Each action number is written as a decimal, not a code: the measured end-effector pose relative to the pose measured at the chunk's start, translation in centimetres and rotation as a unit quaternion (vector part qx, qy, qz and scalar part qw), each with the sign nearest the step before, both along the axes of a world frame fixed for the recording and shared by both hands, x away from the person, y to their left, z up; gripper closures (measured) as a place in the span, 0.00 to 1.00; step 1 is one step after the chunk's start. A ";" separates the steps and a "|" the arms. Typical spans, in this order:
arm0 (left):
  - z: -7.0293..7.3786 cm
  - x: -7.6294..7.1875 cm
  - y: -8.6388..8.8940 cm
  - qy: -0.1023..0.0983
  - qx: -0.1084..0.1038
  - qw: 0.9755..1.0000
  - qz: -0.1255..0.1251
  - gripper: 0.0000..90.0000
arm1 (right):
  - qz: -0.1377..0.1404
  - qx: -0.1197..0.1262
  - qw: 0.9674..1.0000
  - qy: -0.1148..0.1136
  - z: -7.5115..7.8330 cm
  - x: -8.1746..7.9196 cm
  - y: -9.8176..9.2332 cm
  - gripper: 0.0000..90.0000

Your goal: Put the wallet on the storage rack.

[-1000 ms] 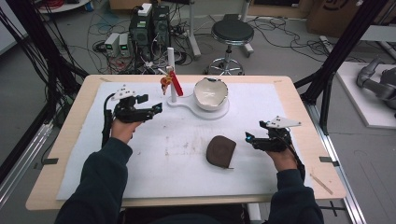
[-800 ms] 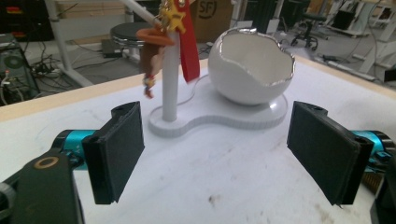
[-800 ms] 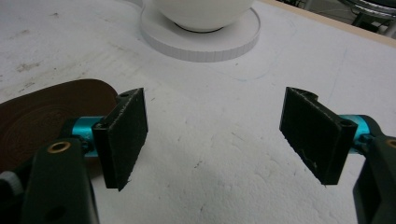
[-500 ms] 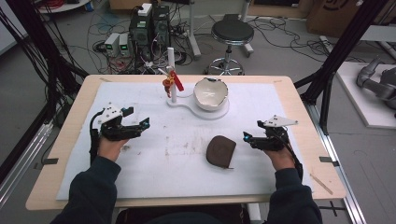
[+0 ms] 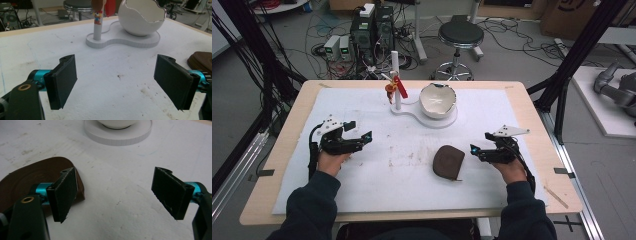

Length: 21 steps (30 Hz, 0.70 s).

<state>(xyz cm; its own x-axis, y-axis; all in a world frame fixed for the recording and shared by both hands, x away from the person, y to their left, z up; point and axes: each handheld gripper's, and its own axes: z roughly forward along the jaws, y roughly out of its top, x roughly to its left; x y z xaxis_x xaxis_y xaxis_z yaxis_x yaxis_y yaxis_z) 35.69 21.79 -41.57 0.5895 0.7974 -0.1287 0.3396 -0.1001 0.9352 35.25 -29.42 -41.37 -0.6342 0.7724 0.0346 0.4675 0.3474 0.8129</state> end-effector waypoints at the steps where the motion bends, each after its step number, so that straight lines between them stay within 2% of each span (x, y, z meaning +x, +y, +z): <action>1: -0.1 -0.1 0.0 0.002 0.000 1.000 -0.001 0.22 | 0.009 0.006 1.000 0.015 -0.1 0.1 0.3 0.23; 4: -0.2 -0.2 -0.2 0.008 0.002 1.000 -0.003 0.22 | 0.020 0.017 0.999 0.027 -0.3 0.2 0.7 0.23; 7: -0.2 -0.4 -0.2 0.010 0.000 1.000 -0.001 0.22 | 0.044 0.033 0.997 0.046 -0.6 0.4 2.0 0.23; 10: -0.3 -0.6 -0.4 0.008 -0.002 1.000 -0.002 0.23 | 0.059 0.035 0.996 0.052 -0.7 0.5 2.8 0.23; 14: -0.5 -0.6 -0.9 0.011 0.004 1.000 -0.009 0.23 | 0.082 0.022 0.995 0.061 -1.3 0.8 4.0 0.23; 15: -0.6 -0.6 -1.0 0.012 0.005 1.000 -0.011 0.23 | 0.086 0.028 0.993 0.079 -1.8 1.1 4.2 0.23; 17: -0.7 -0.6 -1.2 0.014 0.004 1.000 -0.017 0.23 | 0.089 0.023 0.991 0.102 -2.4 1.4 4.5 0.23; 19: -0.7 -0.6 -1.3 0.015 0.005 1.000 -0.018 0.23 | 0.090 0.018 0.990 0.109 -2.6 1.5 4.6 0.23; 21: -0.7 -0.6 -1.3 0.016 0.004 1.000 -0.020 0.23 | 0.091 0.030 0.988 0.122 -2.9 1.8 4.4 0.23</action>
